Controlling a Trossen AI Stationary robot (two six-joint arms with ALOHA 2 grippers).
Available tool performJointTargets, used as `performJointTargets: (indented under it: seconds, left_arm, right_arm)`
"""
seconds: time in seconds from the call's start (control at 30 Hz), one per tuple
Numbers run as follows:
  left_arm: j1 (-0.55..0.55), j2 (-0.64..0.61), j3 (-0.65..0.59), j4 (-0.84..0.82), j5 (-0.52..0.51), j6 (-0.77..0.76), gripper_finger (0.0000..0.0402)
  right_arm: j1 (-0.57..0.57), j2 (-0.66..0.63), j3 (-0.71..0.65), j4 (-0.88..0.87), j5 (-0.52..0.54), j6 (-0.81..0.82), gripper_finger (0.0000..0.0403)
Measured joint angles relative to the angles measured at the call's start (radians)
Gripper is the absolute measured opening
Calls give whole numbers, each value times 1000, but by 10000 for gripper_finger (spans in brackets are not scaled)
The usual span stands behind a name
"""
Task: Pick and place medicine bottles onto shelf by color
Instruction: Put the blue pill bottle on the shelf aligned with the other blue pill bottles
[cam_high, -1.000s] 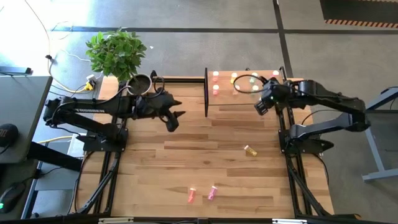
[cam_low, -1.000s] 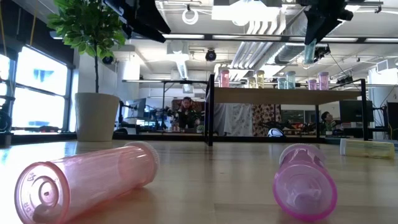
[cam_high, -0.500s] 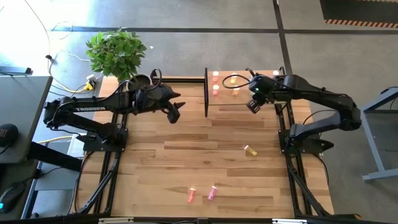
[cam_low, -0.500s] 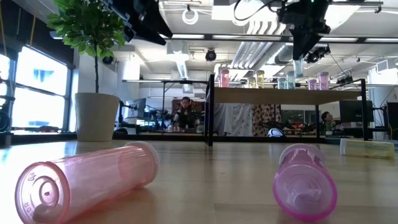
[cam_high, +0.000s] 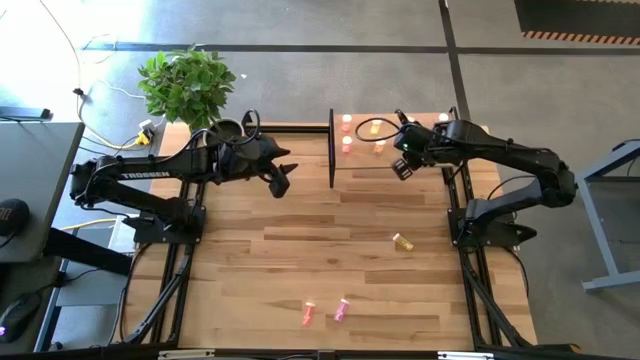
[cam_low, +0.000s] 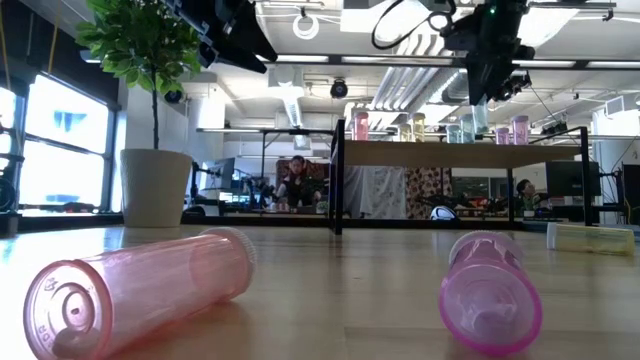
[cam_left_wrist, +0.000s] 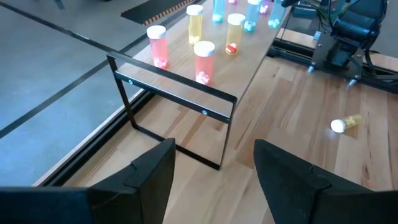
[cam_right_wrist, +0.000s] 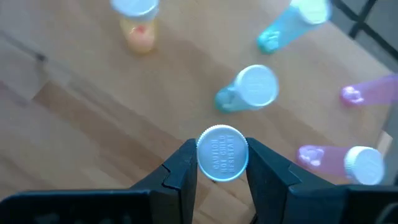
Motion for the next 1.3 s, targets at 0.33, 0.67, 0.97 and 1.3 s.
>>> performJointTargets:
  seconds: [0.33, 0.67, 0.97, 1.3]
  left_arm:
    - [0, 0, 0, 0, 0, 0, 209]
    - [-4, 0, 0, -6, 2, 0, 209]
    - [-3, 0, 0, -6, 3, 0, 209]
    - [-3, 0, 0, -6, 3, 0, 209]
  right_arm:
    - [0, 0, 0, 16, 13, 63, 103]
    - [0, 19, 0, 31, 53, 77, 103]
    - [0, 57, 0, 31, 90, 74, 103]
    - [-12, 58, 0, 31, 118, 77, 103]
